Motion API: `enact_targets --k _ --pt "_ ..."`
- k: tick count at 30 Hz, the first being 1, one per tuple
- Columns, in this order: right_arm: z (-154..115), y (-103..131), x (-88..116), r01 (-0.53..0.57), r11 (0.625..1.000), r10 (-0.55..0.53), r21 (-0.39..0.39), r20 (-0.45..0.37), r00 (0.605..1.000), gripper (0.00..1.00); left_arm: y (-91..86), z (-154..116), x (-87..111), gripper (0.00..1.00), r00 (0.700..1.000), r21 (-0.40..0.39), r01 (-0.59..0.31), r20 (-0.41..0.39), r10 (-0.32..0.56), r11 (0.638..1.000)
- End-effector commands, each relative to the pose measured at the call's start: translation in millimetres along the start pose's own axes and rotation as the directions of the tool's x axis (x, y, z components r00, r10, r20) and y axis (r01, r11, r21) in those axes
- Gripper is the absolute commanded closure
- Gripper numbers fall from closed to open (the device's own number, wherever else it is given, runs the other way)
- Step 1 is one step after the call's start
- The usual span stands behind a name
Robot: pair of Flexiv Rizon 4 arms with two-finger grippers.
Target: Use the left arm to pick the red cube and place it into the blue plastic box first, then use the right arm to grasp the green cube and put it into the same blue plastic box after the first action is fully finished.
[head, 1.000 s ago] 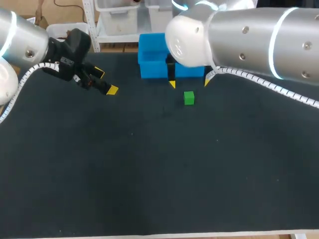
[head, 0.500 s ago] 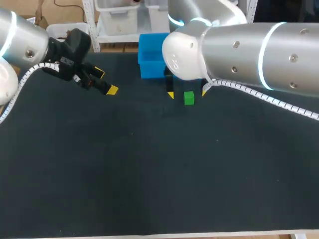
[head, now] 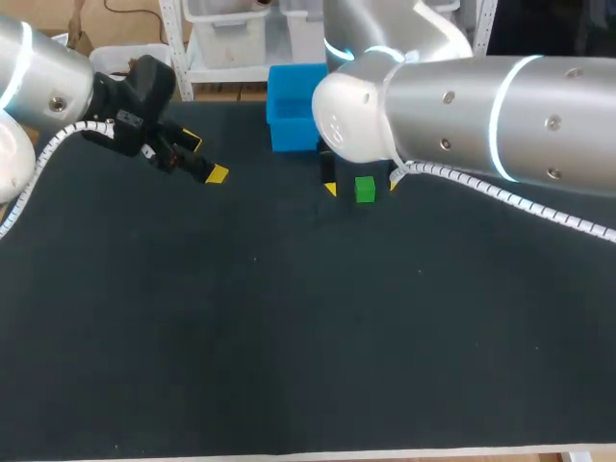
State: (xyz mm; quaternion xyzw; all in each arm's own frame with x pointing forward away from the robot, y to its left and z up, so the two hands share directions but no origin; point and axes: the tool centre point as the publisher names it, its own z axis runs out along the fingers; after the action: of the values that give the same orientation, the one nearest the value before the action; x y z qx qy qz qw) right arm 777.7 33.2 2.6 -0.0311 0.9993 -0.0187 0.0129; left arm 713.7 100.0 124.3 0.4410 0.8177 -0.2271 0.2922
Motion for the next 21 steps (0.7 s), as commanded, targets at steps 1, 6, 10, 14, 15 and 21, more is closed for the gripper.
enact_targets --k 1,6,10,14,15,21 --pt "3.1 -0.6 -1.4 -0.001 1.0 0.0 0.005 0.006 1.0 0.0 0.8 0.2 1.5 0.0 1.0 0.003 -0.003 0.007 0.003 1.0" --pt "6.3 -1.4 -4.1 -0.004 1.0 0.004 -0.003 0.008 1.0 0.0 0.8 0.2 1.5 0.0 1.0 0.003 -0.003 0.007 0.003 1.0" --pt "10.3 -1.4 -4.3 -0.008 1.0 0.008 -0.009 -0.001 1.0 0.0 0.8 0.2 1.5 0.0 1.0 0.003 -0.003 0.007 0.003 1.0" --pt "13.7 -2.1 -3.5 -0.012 1.0 0.012 -0.011 -0.009 1.0 0.0 0.8 0.2 1.5 0.0 1.0 0.003 -0.003 0.007 0.003 1.0" --pt "14.8 -2.7 -3.5 -0.014 1.0 0.013 -0.011 -0.01 1.0 0.0 0.8 0.2 1.5 0.0 1.0 0.003 -0.003 0.007 0.003 1.0" --pt "20.0 -3.8 -4.1 -0.008 1.0 0.008 -0.009 -0.016 1.0 0.91 0.8 0.2 1.5 0.0 1.0 0.003 -0.003 0.007 0.003 1.0"
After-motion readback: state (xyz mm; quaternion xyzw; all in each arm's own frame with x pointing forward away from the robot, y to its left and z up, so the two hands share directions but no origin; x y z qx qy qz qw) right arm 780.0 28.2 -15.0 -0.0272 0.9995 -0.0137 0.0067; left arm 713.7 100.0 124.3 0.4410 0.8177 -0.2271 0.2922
